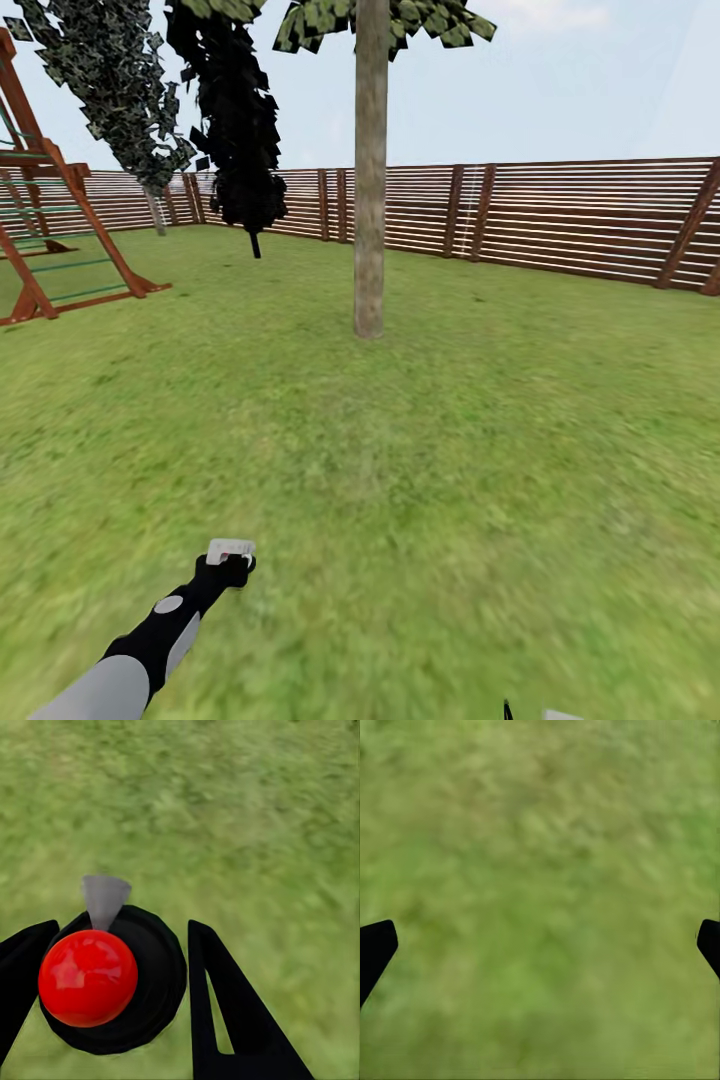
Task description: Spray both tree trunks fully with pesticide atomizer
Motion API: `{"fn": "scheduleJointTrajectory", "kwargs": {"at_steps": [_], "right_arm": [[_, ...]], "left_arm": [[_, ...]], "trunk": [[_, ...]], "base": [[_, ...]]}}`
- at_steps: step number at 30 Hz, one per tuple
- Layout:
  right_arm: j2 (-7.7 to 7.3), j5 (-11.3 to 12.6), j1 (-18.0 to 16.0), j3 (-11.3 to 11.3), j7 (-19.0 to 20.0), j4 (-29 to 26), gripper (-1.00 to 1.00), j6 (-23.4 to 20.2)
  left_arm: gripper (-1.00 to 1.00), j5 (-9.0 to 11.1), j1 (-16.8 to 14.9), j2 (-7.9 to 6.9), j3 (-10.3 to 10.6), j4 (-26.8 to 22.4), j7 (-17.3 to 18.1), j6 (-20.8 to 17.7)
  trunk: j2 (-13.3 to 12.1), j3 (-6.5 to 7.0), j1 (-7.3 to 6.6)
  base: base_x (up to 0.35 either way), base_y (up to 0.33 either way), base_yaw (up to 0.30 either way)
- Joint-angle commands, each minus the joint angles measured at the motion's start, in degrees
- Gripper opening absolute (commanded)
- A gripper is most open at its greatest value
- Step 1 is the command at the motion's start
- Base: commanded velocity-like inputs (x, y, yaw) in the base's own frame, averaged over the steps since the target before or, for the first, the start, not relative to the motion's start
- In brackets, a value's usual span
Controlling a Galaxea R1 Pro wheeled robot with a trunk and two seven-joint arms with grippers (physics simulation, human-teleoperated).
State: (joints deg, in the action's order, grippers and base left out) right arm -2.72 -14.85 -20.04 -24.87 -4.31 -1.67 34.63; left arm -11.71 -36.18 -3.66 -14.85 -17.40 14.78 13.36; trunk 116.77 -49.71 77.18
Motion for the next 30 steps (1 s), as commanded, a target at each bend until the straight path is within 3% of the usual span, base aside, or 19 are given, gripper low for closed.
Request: {"fn": "scheduleJointTrajectory", "kwargs": {"at_steps": [1,27,28,30], "right_arm": [[0.00,0.0,0.0,0.0,0.0,0.0,1.00,0.0],[0.00,0.0,0.0,0.0,0.1,0.1,1.00,-1.9],[0.09,0.0,0.0,0.0,0.1,0.1,1.00,-1.9],[1.84,0.0,0.0,0.0,0.1,0.0,1.00,-1.9]], "left_arm": [[-1.00,0.0,0.0,-0.01,0.0,0.0,0.0,0.0],[-1.00,0.1,0.0,0.04,0.0,-0.1,0.0,0.1],[-1.00,0.1,0.0,0.05,0.0,-0.1,0.0,0.1],[-1.00,0.1,0.0,0.05,0.0,-0.1,0.1,0.0]], "trunk": [[0.0,0.00,0.00],[0.0,0.00,0.00],[0.0,0.00,0.00],[0.0,0.00,0.00]], "base": [[0.339,0.000,0.000],[0.339,0.000,0.000],[0.339,0.000,0.000],[0.339,0.000,0.000]]}}
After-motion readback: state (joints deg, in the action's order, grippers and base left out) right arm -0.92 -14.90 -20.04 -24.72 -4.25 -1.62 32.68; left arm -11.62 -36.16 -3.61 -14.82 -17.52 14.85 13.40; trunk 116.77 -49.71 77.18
